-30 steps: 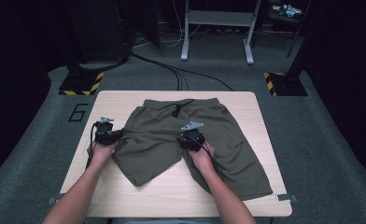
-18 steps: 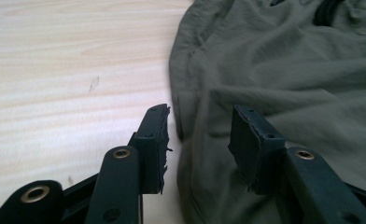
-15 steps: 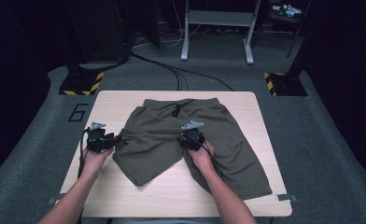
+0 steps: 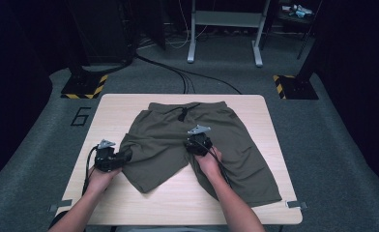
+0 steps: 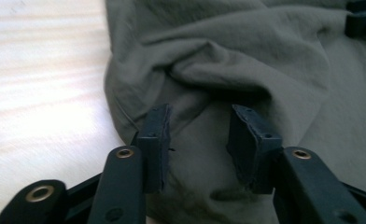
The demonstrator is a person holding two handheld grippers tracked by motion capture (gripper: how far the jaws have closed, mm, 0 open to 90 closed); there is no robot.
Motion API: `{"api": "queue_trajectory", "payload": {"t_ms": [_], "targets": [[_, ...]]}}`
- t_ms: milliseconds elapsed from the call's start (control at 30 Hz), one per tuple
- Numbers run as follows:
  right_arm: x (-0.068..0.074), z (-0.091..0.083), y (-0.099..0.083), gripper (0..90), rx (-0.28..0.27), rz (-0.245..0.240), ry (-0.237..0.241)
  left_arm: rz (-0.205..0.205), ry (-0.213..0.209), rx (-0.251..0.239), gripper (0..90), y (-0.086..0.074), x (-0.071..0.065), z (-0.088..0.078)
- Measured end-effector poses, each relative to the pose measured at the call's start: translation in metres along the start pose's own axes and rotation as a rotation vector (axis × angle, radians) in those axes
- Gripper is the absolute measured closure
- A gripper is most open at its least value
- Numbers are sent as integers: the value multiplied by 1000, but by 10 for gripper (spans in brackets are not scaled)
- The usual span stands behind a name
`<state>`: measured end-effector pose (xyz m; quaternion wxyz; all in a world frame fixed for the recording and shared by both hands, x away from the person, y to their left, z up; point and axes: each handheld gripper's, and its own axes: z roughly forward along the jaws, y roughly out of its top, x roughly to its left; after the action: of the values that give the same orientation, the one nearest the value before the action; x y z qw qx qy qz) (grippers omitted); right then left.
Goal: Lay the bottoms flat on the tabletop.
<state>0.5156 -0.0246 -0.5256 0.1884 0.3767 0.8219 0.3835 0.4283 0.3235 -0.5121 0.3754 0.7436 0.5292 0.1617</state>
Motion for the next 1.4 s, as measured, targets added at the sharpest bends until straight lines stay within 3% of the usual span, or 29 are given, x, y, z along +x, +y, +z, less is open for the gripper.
{"api": "queue_trajectory", "payload": {"t_ms": [133,233,333,367,400,433,500,567,733,767,833,900,933,1000,1033,1100,1200,1233,1367,1400], "targets": [[0,0,0,608,0,2,-3,20,-3,20,537,-7,-4,1],[-1,0,0,603,-2,5,-1,38,19,51,539,-9,-8,-2],[-1,0,0,604,-1,4,-1,-21,2,74,713,-14,-8,-9],[-1,0,0,604,-1,4,-1,-21,2,74,771,-14,-8,-9],[-1,0,0,604,-1,5,-1,-32,-14,84,771,-15,-9,-10],[-1,0,0,604,-2,5,-1,-36,-20,82,830,-15,-10,-15],[-1,0,0,604,-1,5,-1,-51,-21,68,846,-16,-11,-18],[-1,0,0,604,-1,5,0,-39,-6,8,853,-16,-14,-30],[-1,0,0,604,-1,2,-2,-61,-16,5,853,-21,-14,-41],[-1,0,0,603,-1,6,2,-74,-35,21,851,-25,-17,-44],[-1,0,0,604,0,4,3,-67,-35,23,838,-26,-19,-45],[-1,0,0,603,0,3,3,-37,0,12,735,-25,-16,-46],[-1,0,0,603,-1,3,2,-57,17,-6,642,-23,-10,-45],[-1,0,0,604,-1,3,1,-68,20,-20,630,-21,-6,-44],[-1,0,0,604,1,4,-1,-74,21,-24,576,-20,-4,-43],[-1,0,0,603,1,3,-2,-67,46,-41,559,-17,-2,-36],[0,0,0,603,0,1,-8,-36,84,-11,497,-7,-1,-18],[1,0,0,602,3,8,-7,-32,81,-4,525,-5,-2,-14],[0,-2,-1,594,1,7,-5,-33,83,36,834,-4,-2,-14],[-1,-3,-2,587,2,-4,-2,-75,61,37,834,-5,-2,-18]]}}
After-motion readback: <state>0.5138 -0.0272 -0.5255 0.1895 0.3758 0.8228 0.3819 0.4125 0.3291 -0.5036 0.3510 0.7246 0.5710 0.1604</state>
